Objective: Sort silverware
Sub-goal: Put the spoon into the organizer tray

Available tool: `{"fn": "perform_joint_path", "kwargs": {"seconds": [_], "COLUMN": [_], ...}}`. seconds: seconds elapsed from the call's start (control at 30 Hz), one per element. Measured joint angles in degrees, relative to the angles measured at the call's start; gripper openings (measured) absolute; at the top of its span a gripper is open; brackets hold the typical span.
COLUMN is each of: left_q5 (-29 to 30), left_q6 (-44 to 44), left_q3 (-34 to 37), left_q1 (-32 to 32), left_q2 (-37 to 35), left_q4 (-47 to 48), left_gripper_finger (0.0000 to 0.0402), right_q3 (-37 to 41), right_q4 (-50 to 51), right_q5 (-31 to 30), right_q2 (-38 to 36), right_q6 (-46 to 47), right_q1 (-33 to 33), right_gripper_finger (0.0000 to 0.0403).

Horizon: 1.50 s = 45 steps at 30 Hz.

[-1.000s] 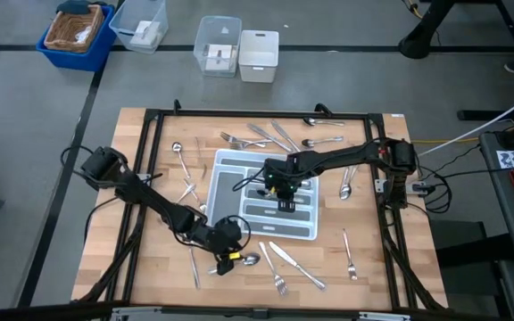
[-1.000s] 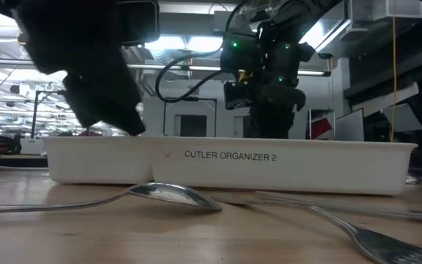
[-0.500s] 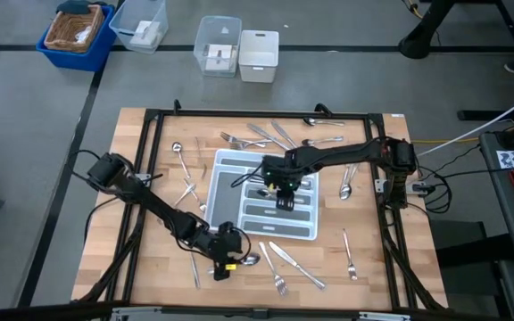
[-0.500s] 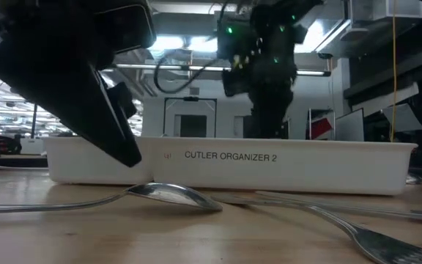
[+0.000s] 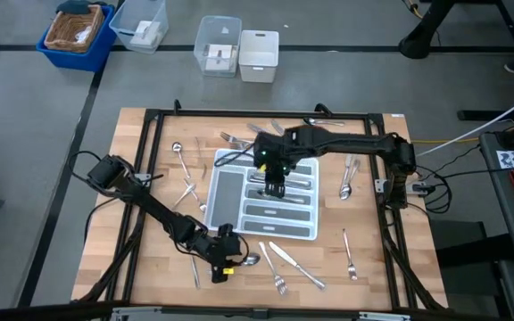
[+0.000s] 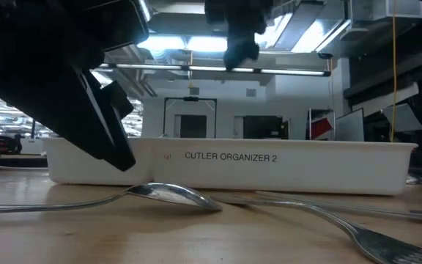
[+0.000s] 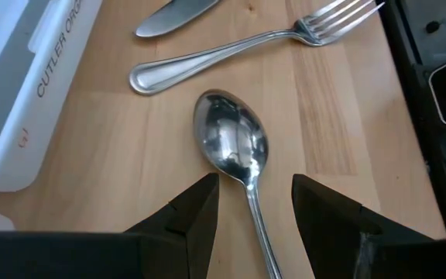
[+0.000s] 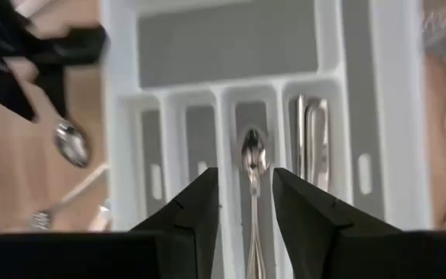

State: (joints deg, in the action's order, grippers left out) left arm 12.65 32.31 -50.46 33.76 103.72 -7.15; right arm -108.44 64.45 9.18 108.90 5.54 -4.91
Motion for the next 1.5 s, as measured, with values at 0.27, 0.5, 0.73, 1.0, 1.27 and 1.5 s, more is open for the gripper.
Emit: {"fn": "perform_joint_path", "kwargs": {"seconds": [0.27,0.5,0.73,1.0,1.27,1.5], "left_q5": [1.4,0.9,5.3,5.3,6.8,6.9], "left_q6": [0.2,3.5,2.6,0.1,3.2,2.0], "left_q3": [0.0,0.2,0.2,-1.8,-4.8,-5.2], "left_q1": [1.1,3.0,2.1,1.7,1.8,1.6], "left_q2": [0.0,0.2,0.4,5.5,9.9,10.2], "left_q4": [0.0,0.5,0.1,-5.3,-1.3,1.1], "left_gripper_finger": [0.0155,0.0155,0.0155,0.0155,0.0155,0.0101], "right_q3": [-18.9,-24.5,-24.6,-24.5,-24.5,-24.5], "right_q4": [10.5,11.7,12.5,12.4,12.6,14.4], "right_q5": [-1.6,-3.7,-6.6,-6.8,-6.8,-6.7], "right_q2": [-0.1,-3.7,-6.7,-7.3,-7.3,-7.2], "right_q6": [-0.1,-0.1,0.1,0.2,0.2,0.2], "right_q1": [0.0,0.0,0.0,0.0,0.0,0.1], "right_gripper_finger": [0.0127,0.0127,0.0127,0.0127,0.0127,0.0127]}}
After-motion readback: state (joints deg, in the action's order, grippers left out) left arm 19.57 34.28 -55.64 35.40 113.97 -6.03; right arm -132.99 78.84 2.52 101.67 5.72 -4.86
